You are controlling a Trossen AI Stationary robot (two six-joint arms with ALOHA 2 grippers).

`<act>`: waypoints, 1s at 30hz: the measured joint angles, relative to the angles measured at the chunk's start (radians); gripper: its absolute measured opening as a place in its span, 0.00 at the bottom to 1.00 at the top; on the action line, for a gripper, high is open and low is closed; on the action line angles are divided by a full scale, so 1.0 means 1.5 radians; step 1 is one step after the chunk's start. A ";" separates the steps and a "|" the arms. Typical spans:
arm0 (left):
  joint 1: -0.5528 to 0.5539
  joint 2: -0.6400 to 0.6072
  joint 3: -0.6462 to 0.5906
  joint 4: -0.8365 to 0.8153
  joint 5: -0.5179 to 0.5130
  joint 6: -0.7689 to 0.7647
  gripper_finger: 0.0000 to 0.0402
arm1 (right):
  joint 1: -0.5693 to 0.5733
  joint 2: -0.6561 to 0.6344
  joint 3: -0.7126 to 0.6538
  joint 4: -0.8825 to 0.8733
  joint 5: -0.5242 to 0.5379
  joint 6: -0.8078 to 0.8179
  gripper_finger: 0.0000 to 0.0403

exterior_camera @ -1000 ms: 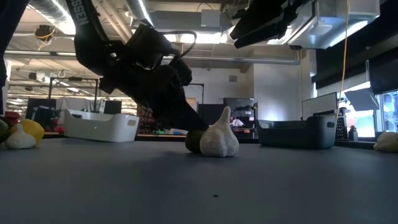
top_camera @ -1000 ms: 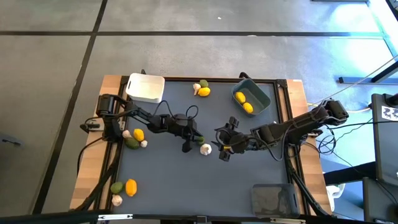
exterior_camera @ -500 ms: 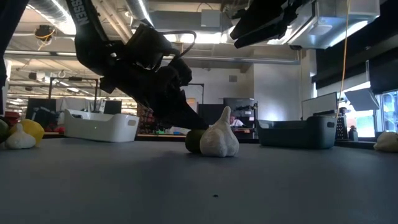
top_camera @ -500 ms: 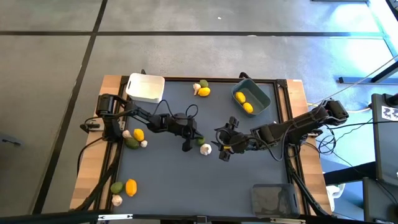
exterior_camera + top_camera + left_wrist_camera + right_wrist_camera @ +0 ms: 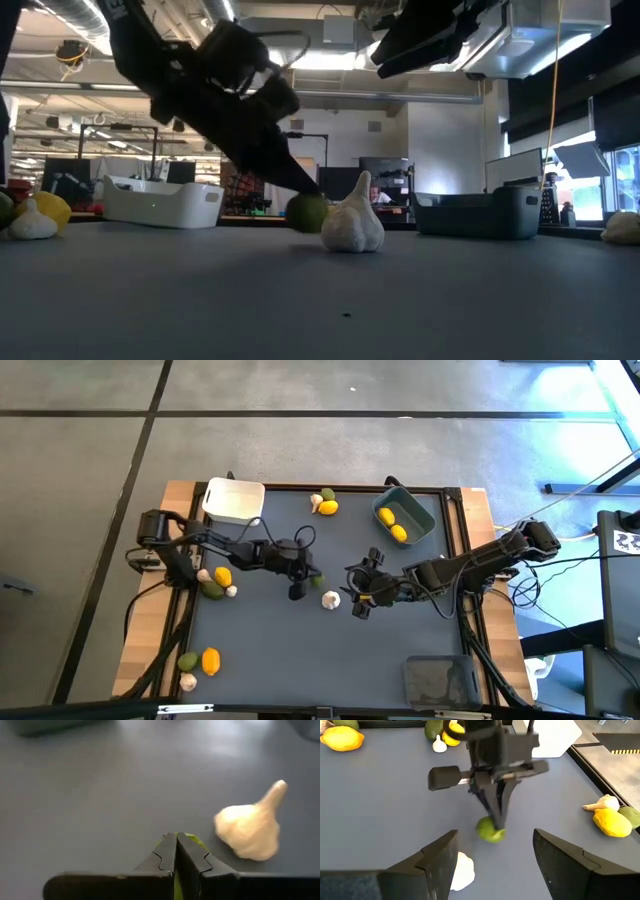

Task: Sort produce into baskets
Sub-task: Put the lime into the white bin

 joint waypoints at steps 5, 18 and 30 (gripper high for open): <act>0.000 -0.047 0.000 -0.085 -0.064 0.037 0.03 | 0.000 0.000 0.000 0.000 0.000 0.000 0.63; 0.024 -0.134 0.001 -0.177 -0.122 0.044 0.02 | 0.000 0.000 0.000 0.000 0.000 0.000 0.63; 0.059 -0.137 0.001 -0.224 -0.122 0.040 0.04 | 0.000 0.000 0.000 -0.003 0.000 -0.001 0.63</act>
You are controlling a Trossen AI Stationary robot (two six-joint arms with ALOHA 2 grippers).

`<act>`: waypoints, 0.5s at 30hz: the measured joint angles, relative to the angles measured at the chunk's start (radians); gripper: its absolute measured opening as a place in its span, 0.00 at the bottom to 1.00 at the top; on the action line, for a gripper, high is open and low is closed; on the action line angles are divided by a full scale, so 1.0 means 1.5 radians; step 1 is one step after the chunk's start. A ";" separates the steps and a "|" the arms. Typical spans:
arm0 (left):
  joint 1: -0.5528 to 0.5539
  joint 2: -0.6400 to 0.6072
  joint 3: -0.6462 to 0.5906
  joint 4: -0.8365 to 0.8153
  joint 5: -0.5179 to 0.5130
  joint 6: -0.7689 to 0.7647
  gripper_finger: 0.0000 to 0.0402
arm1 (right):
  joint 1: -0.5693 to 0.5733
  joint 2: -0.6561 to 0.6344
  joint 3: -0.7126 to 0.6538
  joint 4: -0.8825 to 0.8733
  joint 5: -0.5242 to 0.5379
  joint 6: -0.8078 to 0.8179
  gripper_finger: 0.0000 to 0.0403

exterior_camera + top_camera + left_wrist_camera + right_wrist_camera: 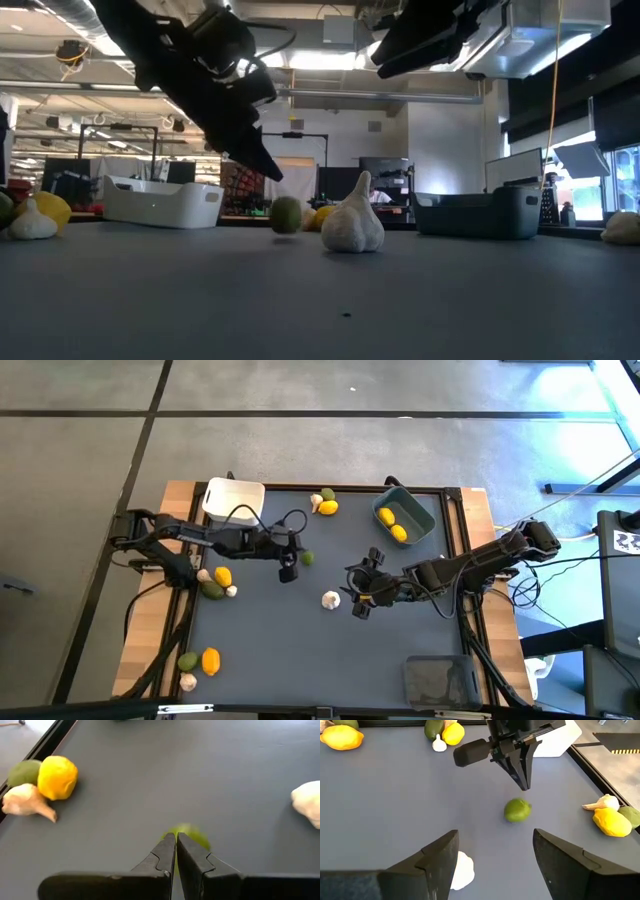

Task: Sort produce into baskets
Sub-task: Put the lime into the white bin

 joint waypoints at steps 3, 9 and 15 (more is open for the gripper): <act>0.010 0.000 0.000 0.000 0.000 -0.021 0.04 | 0.000 0.000 0.000 0.000 0.000 0.000 0.63; 0.014 0.000 0.000 0.008 0.000 -0.045 0.04 | 0.000 0.000 0.000 0.000 0.000 0.000 0.63; 0.020 0.000 0.000 0.022 0.003 -0.082 0.10 | 0.000 0.000 0.000 0.000 0.000 0.000 0.63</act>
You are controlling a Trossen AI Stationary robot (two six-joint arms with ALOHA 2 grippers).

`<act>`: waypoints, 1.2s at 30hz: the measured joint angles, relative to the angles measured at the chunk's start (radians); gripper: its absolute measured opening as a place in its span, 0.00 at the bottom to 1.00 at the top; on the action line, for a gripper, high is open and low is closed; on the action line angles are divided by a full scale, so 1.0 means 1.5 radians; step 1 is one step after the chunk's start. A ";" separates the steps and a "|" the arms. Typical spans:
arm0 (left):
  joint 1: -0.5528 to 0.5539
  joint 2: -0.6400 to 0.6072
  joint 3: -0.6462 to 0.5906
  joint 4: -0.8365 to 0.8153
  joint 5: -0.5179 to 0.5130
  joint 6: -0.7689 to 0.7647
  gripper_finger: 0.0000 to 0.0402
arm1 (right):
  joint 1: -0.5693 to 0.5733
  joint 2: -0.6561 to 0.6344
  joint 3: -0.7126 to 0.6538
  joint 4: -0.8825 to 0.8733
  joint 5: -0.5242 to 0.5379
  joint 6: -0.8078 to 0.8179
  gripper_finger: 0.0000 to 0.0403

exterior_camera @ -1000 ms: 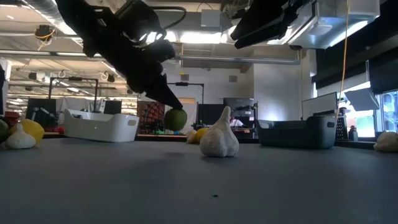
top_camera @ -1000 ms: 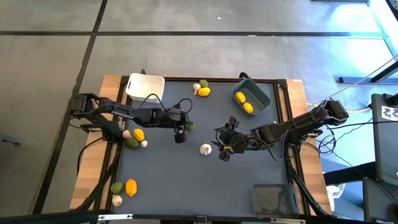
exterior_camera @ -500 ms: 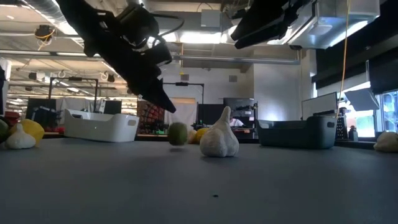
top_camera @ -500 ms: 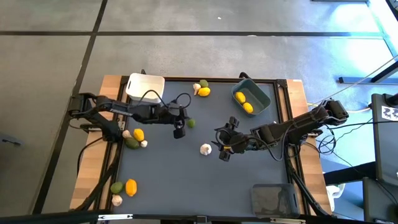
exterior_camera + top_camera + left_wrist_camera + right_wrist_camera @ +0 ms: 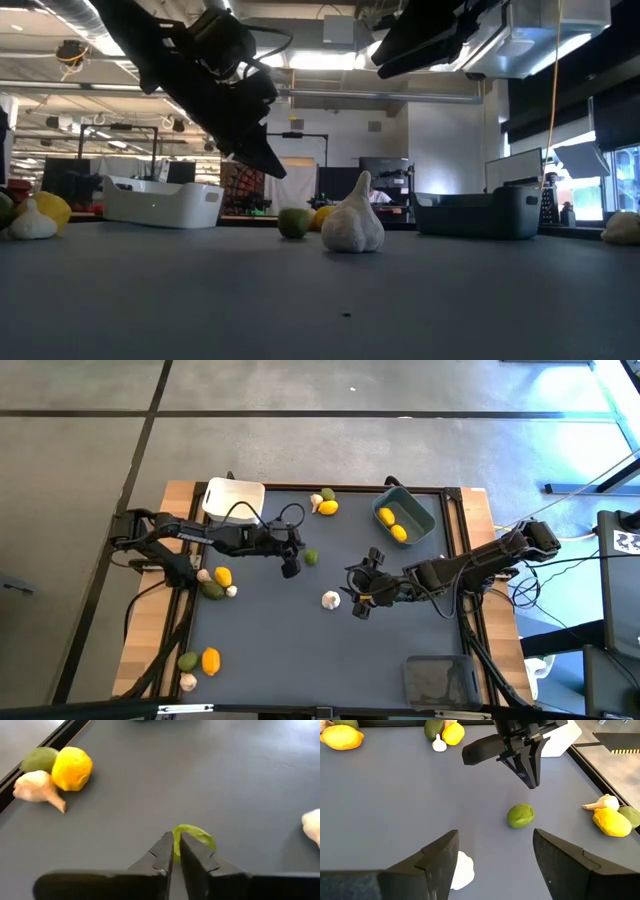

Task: Sort produce into baskets
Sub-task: Put the lime into the white bin

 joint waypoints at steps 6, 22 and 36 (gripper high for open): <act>0.003 0.016 0.000 0.010 0.045 -0.033 0.35 | 0.000 0.000 0.000 0.000 0.000 0.000 0.63; 0.011 0.123 0.001 0.105 0.069 -0.061 0.70 | 0.000 0.000 0.000 0.002 0.000 0.000 0.63; 0.009 0.173 0.001 0.138 0.080 -0.012 0.59 | 0.000 0.000 0.000 0.001 0.003 0.000 0.63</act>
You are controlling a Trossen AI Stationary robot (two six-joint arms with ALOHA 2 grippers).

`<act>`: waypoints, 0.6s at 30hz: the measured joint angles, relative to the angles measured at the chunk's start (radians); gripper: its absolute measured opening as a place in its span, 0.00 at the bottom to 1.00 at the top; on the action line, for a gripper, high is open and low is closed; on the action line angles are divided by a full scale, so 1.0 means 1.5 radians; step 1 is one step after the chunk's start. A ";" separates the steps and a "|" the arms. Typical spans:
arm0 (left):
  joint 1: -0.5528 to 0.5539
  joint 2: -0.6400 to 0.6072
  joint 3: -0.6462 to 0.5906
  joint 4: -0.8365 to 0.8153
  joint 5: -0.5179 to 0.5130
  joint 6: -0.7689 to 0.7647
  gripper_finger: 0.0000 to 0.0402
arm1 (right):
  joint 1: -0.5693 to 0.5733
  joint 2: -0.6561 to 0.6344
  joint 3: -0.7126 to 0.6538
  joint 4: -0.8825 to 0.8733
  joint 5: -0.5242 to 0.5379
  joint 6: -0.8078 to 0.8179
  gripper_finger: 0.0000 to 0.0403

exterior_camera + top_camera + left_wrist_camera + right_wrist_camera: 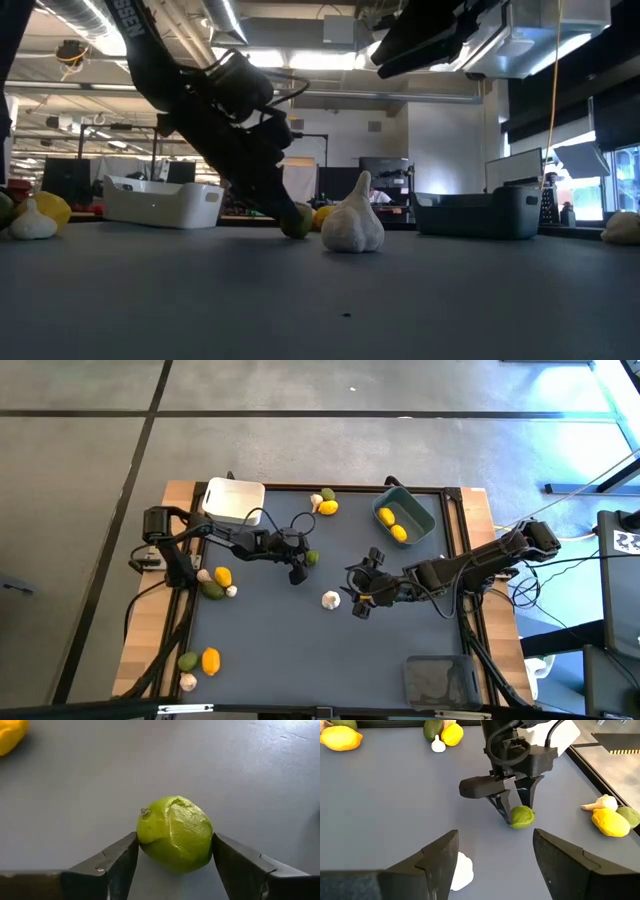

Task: Sort produce into baskets
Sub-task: Put the lime into the white bin

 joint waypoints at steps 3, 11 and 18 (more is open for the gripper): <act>0.000 0.000 0.000 0.011 0.000 0.012 0.52 | 0.000 0.000 0.000 0.000 0.000 0.000 0.63; 0.000 -0.020 0.000 -0.007 -0.001 0.012 0.41 | 0.000 0.000 0.000 0.000 0.000 0.000 0.63; 0.006 -0.125 -0.001 -0.107 -0.048 0.010 0.42 | 0.000 0.000 0.000 -0.001 -0.004 -0.007 0.63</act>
